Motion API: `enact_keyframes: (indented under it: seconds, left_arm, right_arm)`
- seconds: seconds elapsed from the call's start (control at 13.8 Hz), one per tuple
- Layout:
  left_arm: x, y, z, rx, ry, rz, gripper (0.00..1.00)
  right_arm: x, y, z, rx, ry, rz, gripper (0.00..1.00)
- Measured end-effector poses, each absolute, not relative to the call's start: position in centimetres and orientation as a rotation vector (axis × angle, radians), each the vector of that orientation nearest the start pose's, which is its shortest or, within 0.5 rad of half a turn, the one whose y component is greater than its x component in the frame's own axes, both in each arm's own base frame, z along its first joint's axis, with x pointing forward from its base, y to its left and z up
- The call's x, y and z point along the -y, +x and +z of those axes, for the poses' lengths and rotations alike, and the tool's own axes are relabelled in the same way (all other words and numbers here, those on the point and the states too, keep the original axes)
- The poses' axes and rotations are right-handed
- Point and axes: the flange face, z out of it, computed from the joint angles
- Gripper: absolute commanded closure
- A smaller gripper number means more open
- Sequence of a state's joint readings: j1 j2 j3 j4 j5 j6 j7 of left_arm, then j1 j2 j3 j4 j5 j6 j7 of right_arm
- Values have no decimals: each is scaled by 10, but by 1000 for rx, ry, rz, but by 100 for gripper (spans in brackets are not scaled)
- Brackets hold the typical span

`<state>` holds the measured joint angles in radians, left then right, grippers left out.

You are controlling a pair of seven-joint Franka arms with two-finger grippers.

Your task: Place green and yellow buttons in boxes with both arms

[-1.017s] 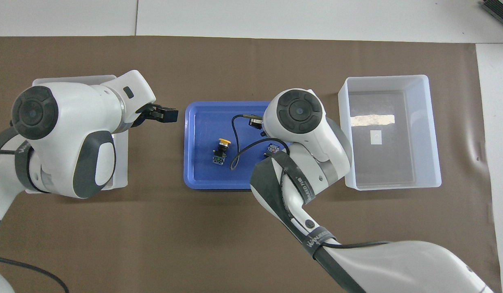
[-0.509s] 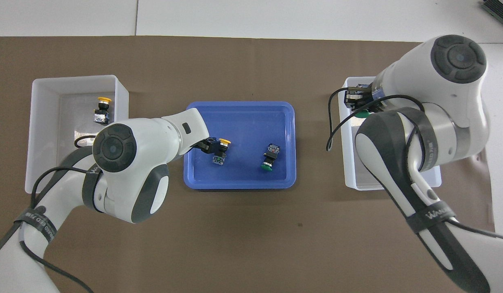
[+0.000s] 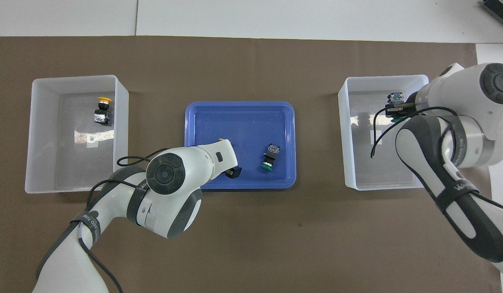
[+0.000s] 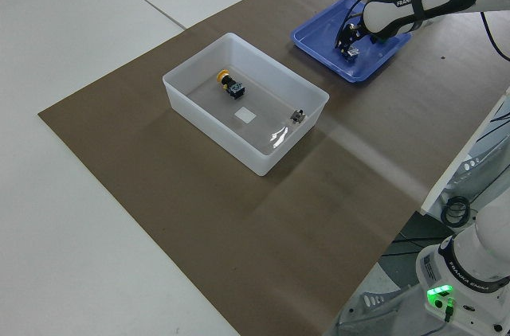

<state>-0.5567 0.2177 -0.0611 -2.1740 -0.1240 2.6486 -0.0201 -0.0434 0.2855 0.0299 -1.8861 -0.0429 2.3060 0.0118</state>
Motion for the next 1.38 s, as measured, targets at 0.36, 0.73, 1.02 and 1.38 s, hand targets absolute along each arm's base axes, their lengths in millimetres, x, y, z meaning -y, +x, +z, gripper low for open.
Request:
enact_keyframes:
  seconds: [0.36, 0.73, 1.02, 1.38]
  left_arm:
    - [337, 481, 290, -742, -3198, -389, 100]
    - [313, 495, 341, -654, -3218, -414, 100]
    - [235, 522, 418, -443, -3244, -434, 100]
    - [91, 561, 443, -198, -3215, -460, 100]
  right_arm:
    - [21, 633, 320, -47, -3132, -243, 86]
    - [15, 634, 307, -53, -3120, -272, 0]
    - [-2, 639, 321, -72, -3107, -308, 0]
    - [-30, 637, 414, -85, -3111, -235, 0]
